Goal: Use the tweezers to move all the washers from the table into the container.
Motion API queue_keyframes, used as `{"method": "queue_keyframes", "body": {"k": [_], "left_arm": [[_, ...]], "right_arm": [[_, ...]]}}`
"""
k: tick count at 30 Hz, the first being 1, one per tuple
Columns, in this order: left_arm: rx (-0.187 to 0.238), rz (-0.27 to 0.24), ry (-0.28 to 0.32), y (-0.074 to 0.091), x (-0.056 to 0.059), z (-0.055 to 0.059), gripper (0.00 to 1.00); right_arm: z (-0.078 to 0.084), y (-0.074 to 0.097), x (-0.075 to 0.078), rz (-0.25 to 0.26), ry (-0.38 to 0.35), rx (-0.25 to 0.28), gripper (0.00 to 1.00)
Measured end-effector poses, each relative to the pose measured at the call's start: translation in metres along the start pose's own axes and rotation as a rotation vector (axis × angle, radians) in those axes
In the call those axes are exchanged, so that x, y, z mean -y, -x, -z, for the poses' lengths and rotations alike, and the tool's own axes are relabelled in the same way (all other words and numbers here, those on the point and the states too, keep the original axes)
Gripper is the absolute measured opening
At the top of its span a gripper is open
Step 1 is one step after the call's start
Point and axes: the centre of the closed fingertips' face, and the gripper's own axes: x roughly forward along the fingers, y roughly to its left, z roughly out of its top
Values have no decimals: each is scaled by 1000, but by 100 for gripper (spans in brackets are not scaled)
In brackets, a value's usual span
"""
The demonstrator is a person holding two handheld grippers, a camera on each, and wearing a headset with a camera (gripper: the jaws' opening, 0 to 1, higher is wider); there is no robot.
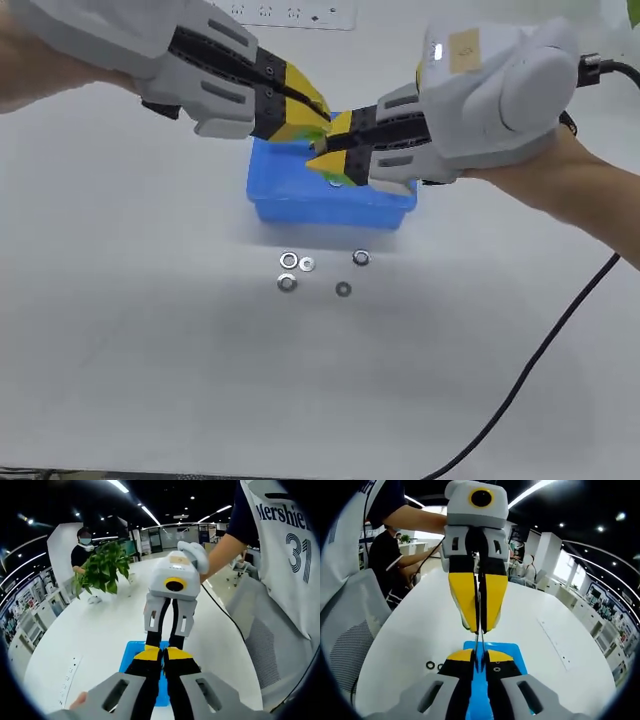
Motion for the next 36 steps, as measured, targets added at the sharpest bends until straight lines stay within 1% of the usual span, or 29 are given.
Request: {"method": "queue_keyframes", "body": {"k": [1,3,6,10,12,15,16,18,20,21,22,25,27,31,36], "left_arm": [[1,0,-3,2,2,-2,6],[0,-4,-7,6,6,-5,6],[-8,-3,-14,11,17,-9,6],[-18,2,-22,16,31,-12,6],[-19,2,-19,20,38,-12,5],[-25,0,-11,23,51,-7,5],[-26,0,-11,23,54,-6,5],[-29,2,-3,23,64,-2,5],[-30,3,12,23,70,2,6],[-32,3,20,23,76,5,6],[-36,4,28,22,81,8,6],[-54,16,43,21,93,15,6],[-66,14,44,20,97,20,6],[-70,10,63,18,101,27,6],[-88,12,68,17,100,33,6]], "right_arm": [[-4,2,-2,4,13,6,9],[-9,4,-7,9,11,10,10],[-15,5,-16,12,17,14,10],[-23,6,-30,17,11,28,10],[-26,6,-37,13,-13,39,10],[-26,4,-51,7,-24,39,10],[-26,4,-52,5,-27,39,11],[-25,2,-62,-10,-42,37,11],[-22,-1,-75,-26,-40,23,11],[-20,-2,-79,-34,-41,17,11],[-19,-4,-83,-38,-40,11,11],[-12,-9,-100,-66,-36,-11,11],[-8,-11,-106,-74,-34,-21,11],[0,-15,-109,-83,-48,-40,11],[9,-20,-109,-85,-53,-61,11]]}}
